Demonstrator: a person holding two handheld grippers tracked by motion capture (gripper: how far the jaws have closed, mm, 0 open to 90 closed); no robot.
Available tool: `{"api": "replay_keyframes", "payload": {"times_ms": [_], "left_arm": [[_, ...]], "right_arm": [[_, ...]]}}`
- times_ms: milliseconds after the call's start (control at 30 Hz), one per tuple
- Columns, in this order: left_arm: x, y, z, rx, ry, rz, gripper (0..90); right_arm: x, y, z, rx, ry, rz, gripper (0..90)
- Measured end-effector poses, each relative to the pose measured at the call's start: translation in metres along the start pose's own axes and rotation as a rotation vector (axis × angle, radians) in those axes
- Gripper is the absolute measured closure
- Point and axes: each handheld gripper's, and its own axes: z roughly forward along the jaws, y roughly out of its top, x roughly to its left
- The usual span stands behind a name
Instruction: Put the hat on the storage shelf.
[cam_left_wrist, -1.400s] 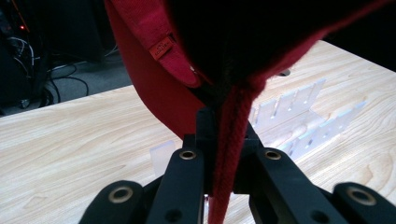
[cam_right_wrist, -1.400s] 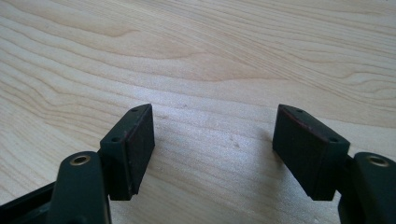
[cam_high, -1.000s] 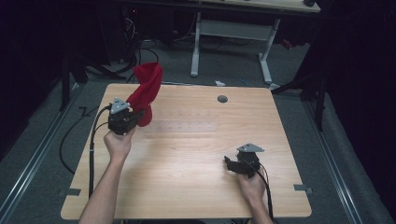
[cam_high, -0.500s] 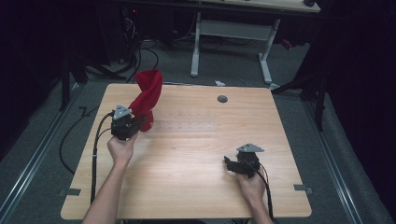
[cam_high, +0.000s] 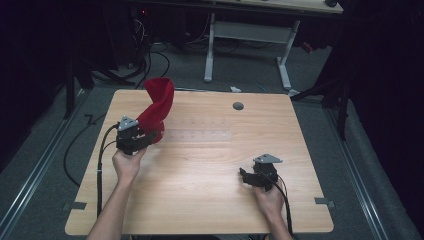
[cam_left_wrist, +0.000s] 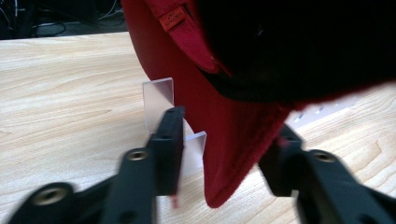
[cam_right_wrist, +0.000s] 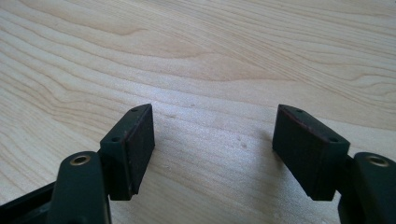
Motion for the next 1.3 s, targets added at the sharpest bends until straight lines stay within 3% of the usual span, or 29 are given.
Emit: {"api": "replay_keyframes", "payload": {"times_ms": [367, 667, 867, 1000, 1300], "left_arm": [[-0.006, 0.001, -0.007, 0.018, -0.012, 0.001, 38.9], [-0.007, 0.01, -0.015, 0.009, -0.013, -0.026, 38.3], [-0.007, 0.017, -0.026, 0.001, -0.043, -0.042, 38.3], [-0.008, 0.02, -0.032, -0.011, -0.026, -0.024, 39.3], [-0.017, 0.027, -0.052, -0.049, -0.046, 0.002, 39.3]], "right_arm": [[0.0, 0.0, 0.0, 0.0, 0.004, -0.004, 29.8], [0.001, 0.0, 0.0, 0.001, 0.006, 0.0, 29.8], [0.001, 0.0, 0.0, 0.001, 0.006, 0.001, 29.8], [0.001, 0.0, 0.0, 0.001, 0.006, 0.001, 29.7], [0.001, 0.0, 0.0, 0.0, 0.011, -0.008, 29.9]]}}
